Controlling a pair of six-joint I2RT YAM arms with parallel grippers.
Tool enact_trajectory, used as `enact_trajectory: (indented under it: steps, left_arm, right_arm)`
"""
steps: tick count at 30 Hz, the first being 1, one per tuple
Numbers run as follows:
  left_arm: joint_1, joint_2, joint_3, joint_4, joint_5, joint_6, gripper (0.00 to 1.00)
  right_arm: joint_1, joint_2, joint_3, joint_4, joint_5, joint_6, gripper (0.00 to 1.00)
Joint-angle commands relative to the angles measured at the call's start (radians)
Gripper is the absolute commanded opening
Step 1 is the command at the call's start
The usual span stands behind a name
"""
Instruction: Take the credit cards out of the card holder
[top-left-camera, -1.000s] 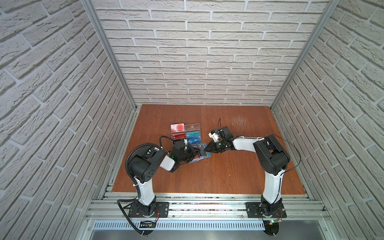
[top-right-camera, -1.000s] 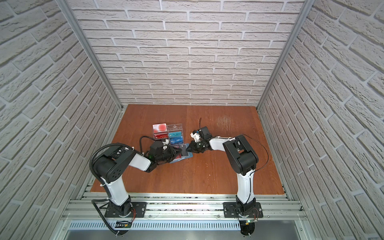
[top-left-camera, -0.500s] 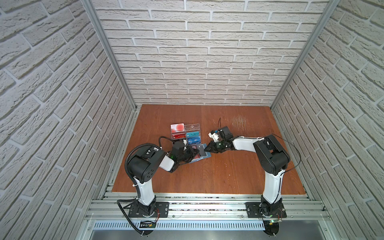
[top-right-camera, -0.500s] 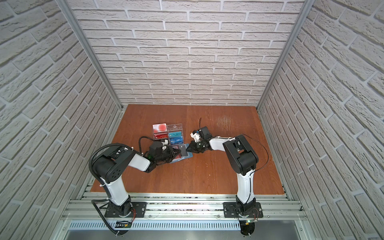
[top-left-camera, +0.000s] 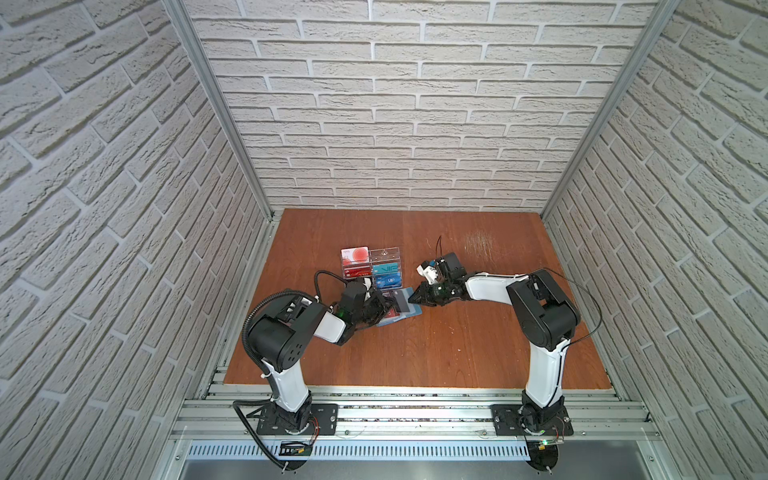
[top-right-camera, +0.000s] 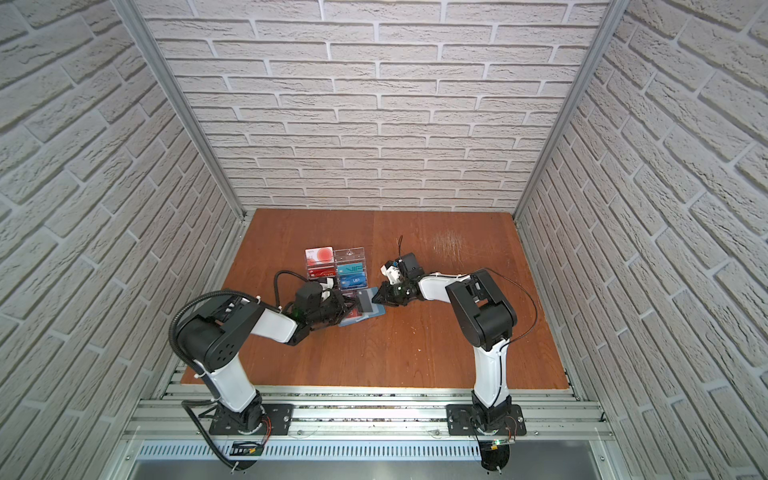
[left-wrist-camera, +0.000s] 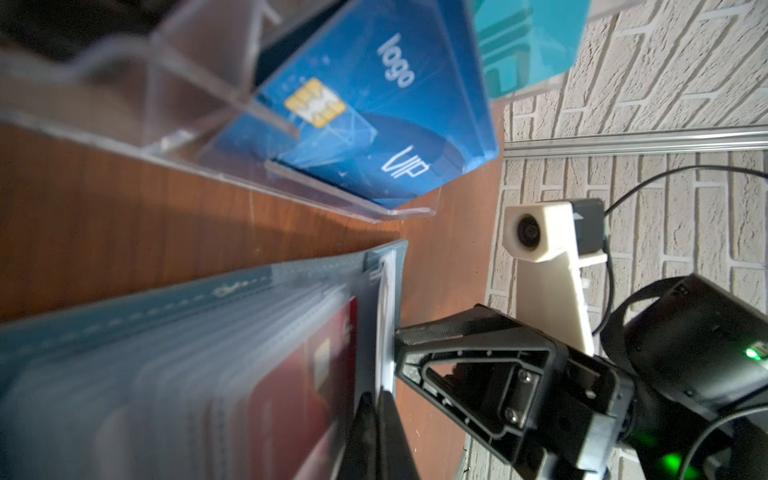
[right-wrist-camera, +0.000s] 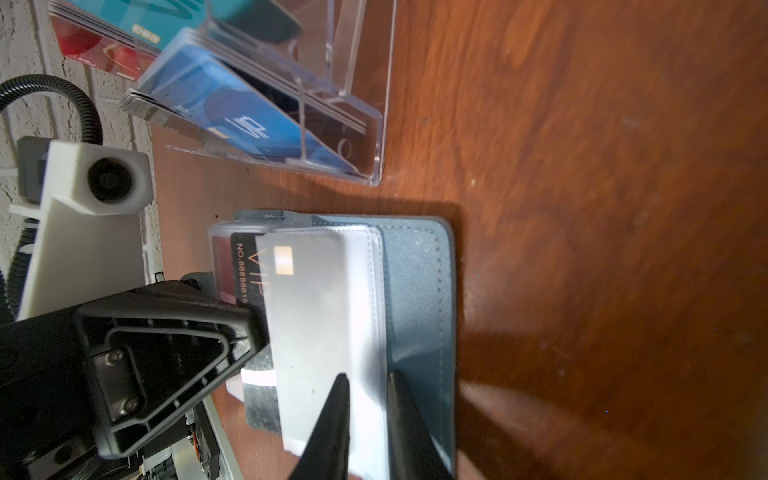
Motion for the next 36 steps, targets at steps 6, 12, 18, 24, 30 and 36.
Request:
enact_trajectory:
  steps: [6, 12, 18, 24, 30, 36]
  left_arm:
    - [0.023, -0.043, -0.018, -0.047, 0.018, 0.062, 0.0]
    - [0.029, -0.109, 0.022, -0.223, 0.05, 0.185, 0.0]
    - [0.051, -0.184, 0.04, -0.369, 0.062, 0.299, 0.0]
    - [0.074, -0.23, 0.062, -0.468, 0.09, 0.383, 0.0]
    - [0.084, -0.283, 0.098, -0.598, 0.092, 0.475, 0.0]
    - [0.097, -0.33, 0.107, -0.654, 0.105, 0.531, 0.0]
  right_arm:
    - [0.003, -0.01, 0.005, -0.03, -0.002, -0.008, 0.19]
    - [0.002, -0.019, -0.001, -0.038, 0.023, -0.016, 0.2]
    - [0.002, -0.027, -0.004, -0.042, 0.04, -0.019, 0.19]
    - [0.002, -0.036, -0.013, -0.035, 0.048, -0.016, 0.2]
    - [0.002, -0.047, -0.019, -0.032, 0.057, -0.021, 0.21]
    - [0.002, -0.067, -0.028, -0.031, 0.076, -0.025, 0.32]
